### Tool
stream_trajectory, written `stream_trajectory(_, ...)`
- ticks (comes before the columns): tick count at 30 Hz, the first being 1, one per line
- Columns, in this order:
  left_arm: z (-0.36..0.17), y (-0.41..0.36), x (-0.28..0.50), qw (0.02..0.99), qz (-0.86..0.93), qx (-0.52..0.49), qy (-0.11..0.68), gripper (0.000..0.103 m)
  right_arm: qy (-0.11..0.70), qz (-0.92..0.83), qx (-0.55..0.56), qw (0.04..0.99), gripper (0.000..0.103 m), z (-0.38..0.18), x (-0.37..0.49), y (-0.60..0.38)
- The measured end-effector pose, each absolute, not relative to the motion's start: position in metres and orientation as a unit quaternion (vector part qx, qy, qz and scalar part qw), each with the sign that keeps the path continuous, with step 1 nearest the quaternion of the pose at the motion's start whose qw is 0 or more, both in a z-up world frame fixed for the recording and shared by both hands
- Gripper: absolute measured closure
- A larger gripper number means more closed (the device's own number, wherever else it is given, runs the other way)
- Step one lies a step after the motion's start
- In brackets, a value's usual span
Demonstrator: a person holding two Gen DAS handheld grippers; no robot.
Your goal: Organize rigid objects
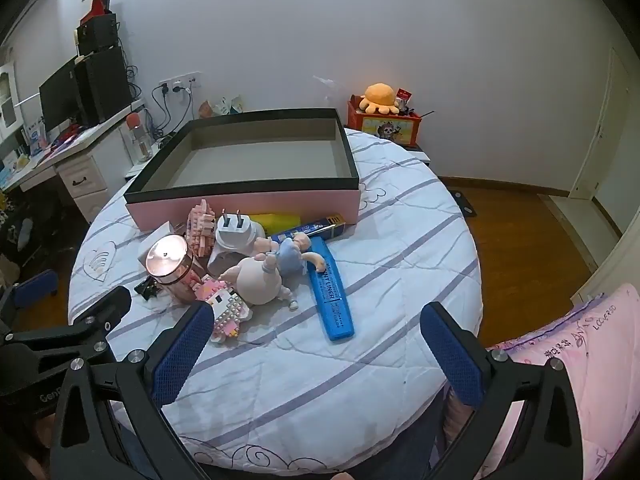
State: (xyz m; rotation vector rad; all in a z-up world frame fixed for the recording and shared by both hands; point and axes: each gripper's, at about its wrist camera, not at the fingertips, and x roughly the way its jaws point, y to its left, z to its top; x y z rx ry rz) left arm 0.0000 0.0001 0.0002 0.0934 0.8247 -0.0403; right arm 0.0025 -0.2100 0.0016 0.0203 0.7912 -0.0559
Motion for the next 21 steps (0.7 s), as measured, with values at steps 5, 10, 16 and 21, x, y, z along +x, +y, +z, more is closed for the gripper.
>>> stream_trajectory(5,0.003,0.001,-0.002,0.915,-0.016,0.035,0.401,0.000,0.387,-0.026,0.010,0.922,0.000,0.004,0.003,-0.208)
stream_trajectory(10,0.013,0.008,-0.008,0.918,-0.038,0.020,0.395,0.000,0.377,-0.029,0.004,0.926,0.000,0.012,-0.002,-0.214)
stream_trajectory(16,0.036,-0.002,-0.018,0.924,-0.021,0.048,0.378,0.000,0.362,-0.037,0.003,0.931,0.000,0.027,-0.014,-0.218)
stream_trajectory(21,0.051,0.005,-0.029,0.927,-0.017,0.044,0.372,0.000,0.350,-0.028,-0.002,0.936,0.000,0.038,-0.025,-0.213)
